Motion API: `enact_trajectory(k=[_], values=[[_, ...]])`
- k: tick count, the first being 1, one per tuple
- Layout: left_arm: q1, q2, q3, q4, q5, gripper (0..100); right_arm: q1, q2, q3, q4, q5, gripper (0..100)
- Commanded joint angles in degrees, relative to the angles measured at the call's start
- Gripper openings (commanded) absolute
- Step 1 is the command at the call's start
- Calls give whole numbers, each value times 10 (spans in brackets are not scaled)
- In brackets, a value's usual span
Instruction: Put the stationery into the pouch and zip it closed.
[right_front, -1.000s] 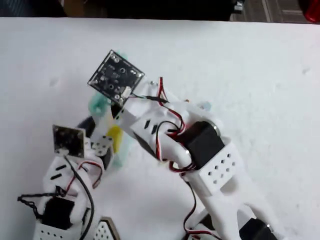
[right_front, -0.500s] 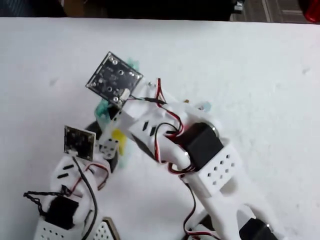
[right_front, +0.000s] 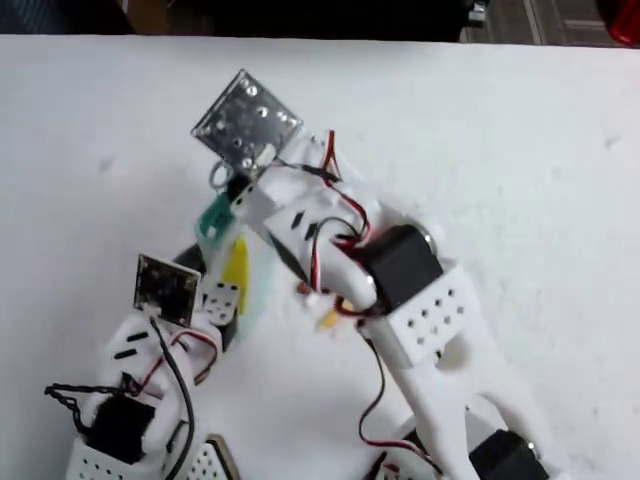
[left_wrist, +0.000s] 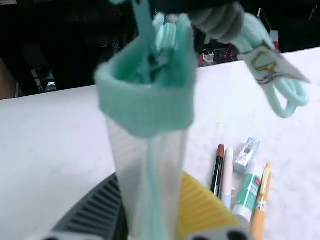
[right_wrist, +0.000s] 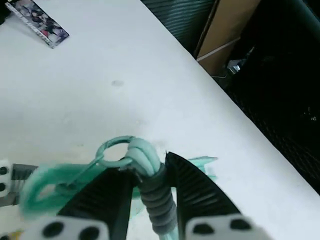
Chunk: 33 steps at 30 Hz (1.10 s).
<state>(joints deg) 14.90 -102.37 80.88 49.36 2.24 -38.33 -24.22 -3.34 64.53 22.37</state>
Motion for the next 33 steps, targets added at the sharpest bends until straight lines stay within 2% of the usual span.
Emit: enact_trajectory(k=[1, 8, 15, 23, 33], values=[[9, 3, -36, 50, -27, 22, 42, 15, -10, -36, -4, 16], [9, 3, -33, 54, -28, 22, 69, 30, -11, -38, -4, 16], [9, 3, -21, 54, -28, 22, 114, 36, -7, -87, -5, 16], [9, 3, -21, 54, -28, 22, 129, 37, -7, -107, -5, 16], [8, 3, -20, 54, -29, 22, 183, 105, -52, -118, -8, 16]])
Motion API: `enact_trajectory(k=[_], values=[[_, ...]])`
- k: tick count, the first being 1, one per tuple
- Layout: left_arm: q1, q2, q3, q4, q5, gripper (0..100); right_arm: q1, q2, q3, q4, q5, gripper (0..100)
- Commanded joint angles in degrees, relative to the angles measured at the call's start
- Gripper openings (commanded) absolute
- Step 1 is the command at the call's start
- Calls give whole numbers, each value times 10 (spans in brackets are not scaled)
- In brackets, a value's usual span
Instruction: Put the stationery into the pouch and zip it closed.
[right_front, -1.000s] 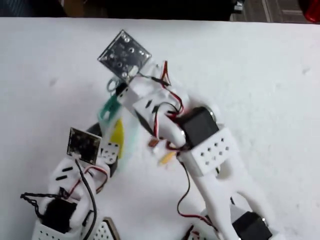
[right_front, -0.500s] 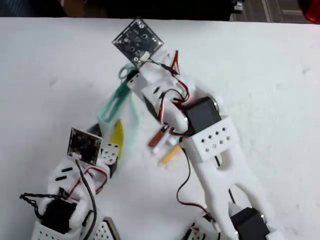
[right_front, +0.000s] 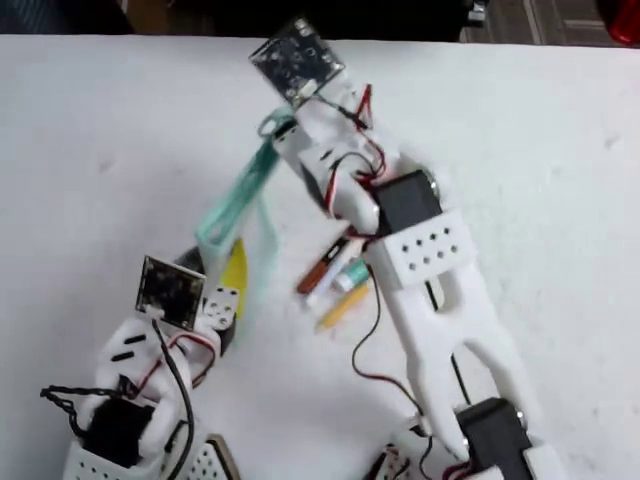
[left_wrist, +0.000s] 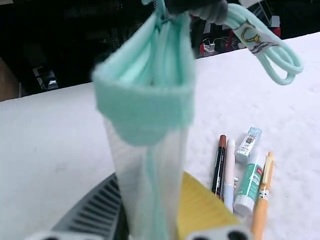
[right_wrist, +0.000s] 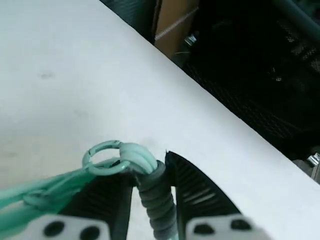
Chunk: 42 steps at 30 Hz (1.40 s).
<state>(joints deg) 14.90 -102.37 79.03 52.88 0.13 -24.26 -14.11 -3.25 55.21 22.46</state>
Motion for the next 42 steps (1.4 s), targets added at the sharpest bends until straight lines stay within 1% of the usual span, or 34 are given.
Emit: enact_trajectory(k=[1, 10, 13, 16, 18, 21, 22, 23, 27, 30, 32, 35, 37, 39, 42], values=[[8, 3, -2, 18, -8, 22, 46, 9, -60, -25, -10, 16], [7, 3, -2, 18, -8, 22, 49, 21, -69, -27, -10, 16], [-13, 3, -2, 17, -8, 22, 50, 21, -69, -24, -10, 16], [-22, 3, -2, 15, -8, 22, 44, 13, -73, 22, -10, 36], [-22, 3, -2, 15, -8, 22, 38, 0, -78, 64, -10, 126], [-22, 3, -2, 15, -8, 22, 36, -20, -77, 110, -5, 313], [-22, 3, -2, 15, -8, 22, 37, -28, -78, 129, -4, 353], [-22, 3, -2, 15, -8, 22, 37, -36, -79, 148, -2, 365], [-22, 3, -2, 15, -8, 23, 35, -78, -79, 225, 71, 313], [-22, 3, -2, 15, -8, 23, 36, -110, -79, 297, 93, 270], [-22, 3, -2, 15, -8, 23, 36, -130, -78, 348, 111, 265], [-22, 3, -2, 15, -7, 23, 36, -143, -76, 406, 156, 274], [-22, 3, -2, 15, -7, 23, 36, -144, -76, 427, 174, 318], [-22, 3, -2, 15, -7, 23, 36, -144, -76, 429, 175, 370], [-22, 3, -2, 15, -7, 23, 36, -148, -76, 429, 171, 376]])
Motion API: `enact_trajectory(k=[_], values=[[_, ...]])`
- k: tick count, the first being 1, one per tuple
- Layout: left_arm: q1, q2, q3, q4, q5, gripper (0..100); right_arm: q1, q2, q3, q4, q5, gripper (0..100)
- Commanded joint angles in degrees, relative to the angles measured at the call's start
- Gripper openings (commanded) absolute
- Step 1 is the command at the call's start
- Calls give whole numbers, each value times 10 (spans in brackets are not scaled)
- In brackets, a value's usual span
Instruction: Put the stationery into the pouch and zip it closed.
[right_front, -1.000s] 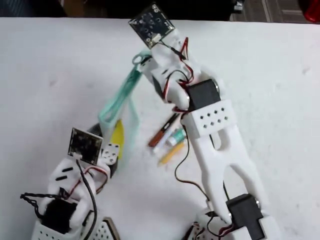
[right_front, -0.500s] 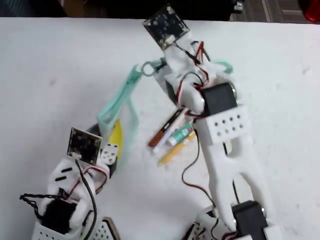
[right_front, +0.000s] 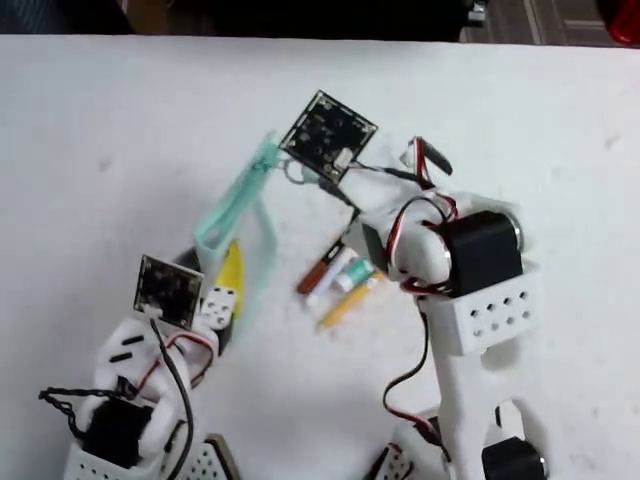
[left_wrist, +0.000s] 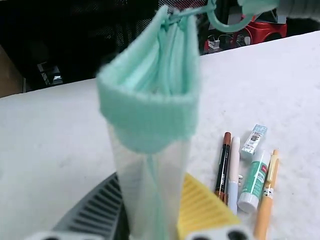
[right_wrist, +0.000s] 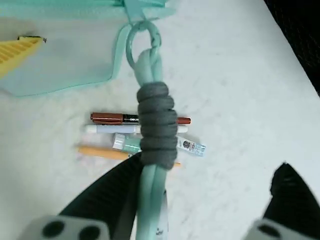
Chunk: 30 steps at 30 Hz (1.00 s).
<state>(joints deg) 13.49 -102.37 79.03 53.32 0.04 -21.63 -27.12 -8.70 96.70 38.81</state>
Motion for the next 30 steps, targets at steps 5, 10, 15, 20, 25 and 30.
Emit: enact_trajectory(k=[5, 10, 15, 20, 25, 30], values=[[-8, 3, 11, -3, -6, 23, 7, -20, -8, 17, 10, 378], [-6, 3, 23, -20, -6, 23, -71, -14, 116, -5, 11, 378], [-7, 3, 22, -18, -6, 23, -93, -14, 192, -142, -47, 376], [-8, 3, 22, -18, -6, 23, -74, -15, 206, -249, -233, 378], [-8, 3, 22, -18, -6, 23, -76, -14, 207, -272, -272, 443], [-8, 3, 22, -18, -6, 23, -73, -28, 203, -253, -271, 444]])
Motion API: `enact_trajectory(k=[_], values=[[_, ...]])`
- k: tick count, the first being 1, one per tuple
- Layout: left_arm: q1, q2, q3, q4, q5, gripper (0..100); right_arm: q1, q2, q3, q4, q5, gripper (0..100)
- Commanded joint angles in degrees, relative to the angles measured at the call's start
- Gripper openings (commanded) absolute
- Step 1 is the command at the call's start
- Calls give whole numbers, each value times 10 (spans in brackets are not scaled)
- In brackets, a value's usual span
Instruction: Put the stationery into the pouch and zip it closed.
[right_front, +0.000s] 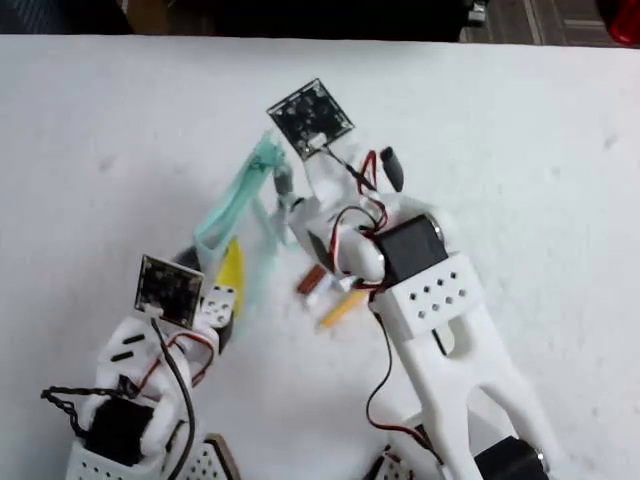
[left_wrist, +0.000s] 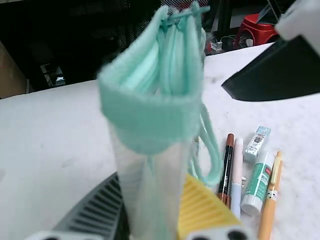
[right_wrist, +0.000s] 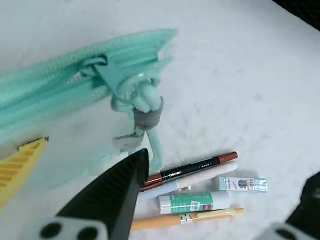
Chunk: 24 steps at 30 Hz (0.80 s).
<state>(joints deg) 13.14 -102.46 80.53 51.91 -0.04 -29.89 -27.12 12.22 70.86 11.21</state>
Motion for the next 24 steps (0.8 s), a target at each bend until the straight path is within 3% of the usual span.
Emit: enact_trajectory(k=[1, 4, 8, 12, 16, 19, 24], values=[[-5, 4, 7, -4, -5, 23, 9, -36, -4, 15, 10, 444], [-5, 4, 6, 2, -5, 23, 35, -47, -3, 37, 13, 443], [-5, 4, 1, 5, -5, 24, 131, -24, -3, 39, 13, 392], [0, 4, -30, 45, -5, 24, 223, 44, -3, 38, 11, 188], [0, 4, -37, 50, -4, 24, 267, 138, -3, 38, 12, 9], [0, 4, -37, 51, -2, 45, 282, 211, -4, 38, -22, 74], [-6, 4, -37, 61, 51, 220, 296, 312, -6, 9, -120, 95]])
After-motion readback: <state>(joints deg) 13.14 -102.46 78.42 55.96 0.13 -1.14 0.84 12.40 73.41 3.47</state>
